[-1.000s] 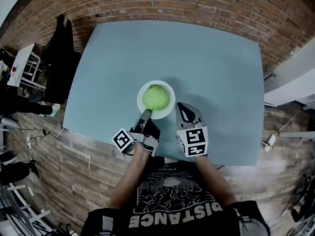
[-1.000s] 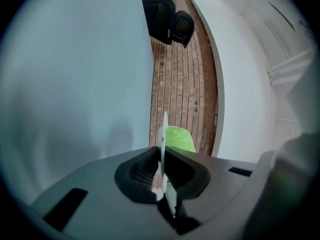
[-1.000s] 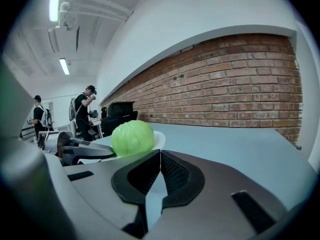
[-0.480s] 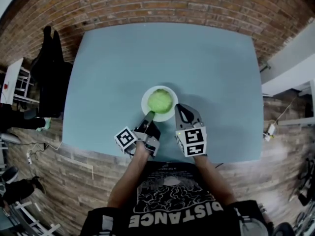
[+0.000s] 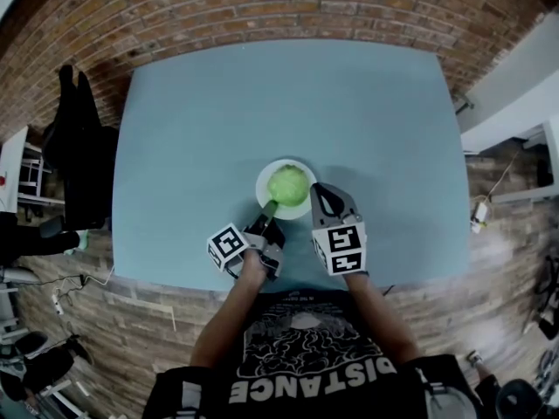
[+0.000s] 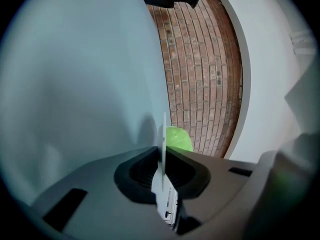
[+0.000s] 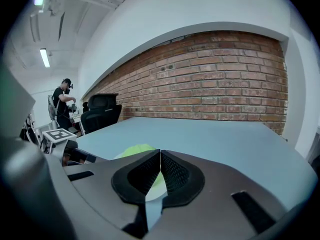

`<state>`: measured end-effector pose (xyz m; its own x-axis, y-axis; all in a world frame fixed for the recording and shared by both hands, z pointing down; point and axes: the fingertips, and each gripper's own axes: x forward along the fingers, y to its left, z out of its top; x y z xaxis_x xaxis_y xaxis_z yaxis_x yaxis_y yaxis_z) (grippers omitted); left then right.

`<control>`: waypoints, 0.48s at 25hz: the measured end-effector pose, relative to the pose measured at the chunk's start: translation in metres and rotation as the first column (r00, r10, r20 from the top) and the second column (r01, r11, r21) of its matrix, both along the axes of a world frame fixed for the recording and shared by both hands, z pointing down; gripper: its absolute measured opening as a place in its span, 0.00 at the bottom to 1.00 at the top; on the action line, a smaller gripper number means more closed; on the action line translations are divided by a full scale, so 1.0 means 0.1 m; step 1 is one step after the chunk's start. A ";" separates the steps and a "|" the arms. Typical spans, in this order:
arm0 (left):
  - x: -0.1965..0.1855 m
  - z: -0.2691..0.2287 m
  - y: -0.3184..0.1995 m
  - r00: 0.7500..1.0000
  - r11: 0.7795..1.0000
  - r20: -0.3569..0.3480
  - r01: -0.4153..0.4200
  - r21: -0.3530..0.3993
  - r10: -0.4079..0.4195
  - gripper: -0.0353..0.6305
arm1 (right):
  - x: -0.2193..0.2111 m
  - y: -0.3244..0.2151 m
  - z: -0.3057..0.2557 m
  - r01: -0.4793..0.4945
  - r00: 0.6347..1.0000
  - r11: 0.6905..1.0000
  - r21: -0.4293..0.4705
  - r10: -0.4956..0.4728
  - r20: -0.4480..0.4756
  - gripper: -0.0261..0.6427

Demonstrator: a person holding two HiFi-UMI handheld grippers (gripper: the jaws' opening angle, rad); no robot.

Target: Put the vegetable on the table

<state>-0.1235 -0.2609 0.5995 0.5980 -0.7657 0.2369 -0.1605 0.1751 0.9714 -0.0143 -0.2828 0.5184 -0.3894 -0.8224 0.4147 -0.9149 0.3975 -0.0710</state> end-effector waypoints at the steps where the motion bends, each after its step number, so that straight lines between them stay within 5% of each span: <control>1: 0.00 0.01 -0.01 1.000 1.000 0.002 -0.012 0.002 0.012 0.09 | -0.01 -0.01 0.00 -0.007 1.000 1.000 -0.001 0.007 -0.001 0.05; 12: -0.06 0.15 -0.06 0.993 0.993 0.035 -0.115 -0.033 0.116 0.10 | -0.15 0.02 0.08 -0.061 0.998 0.998 -0.021 0.061 -0.011 0.05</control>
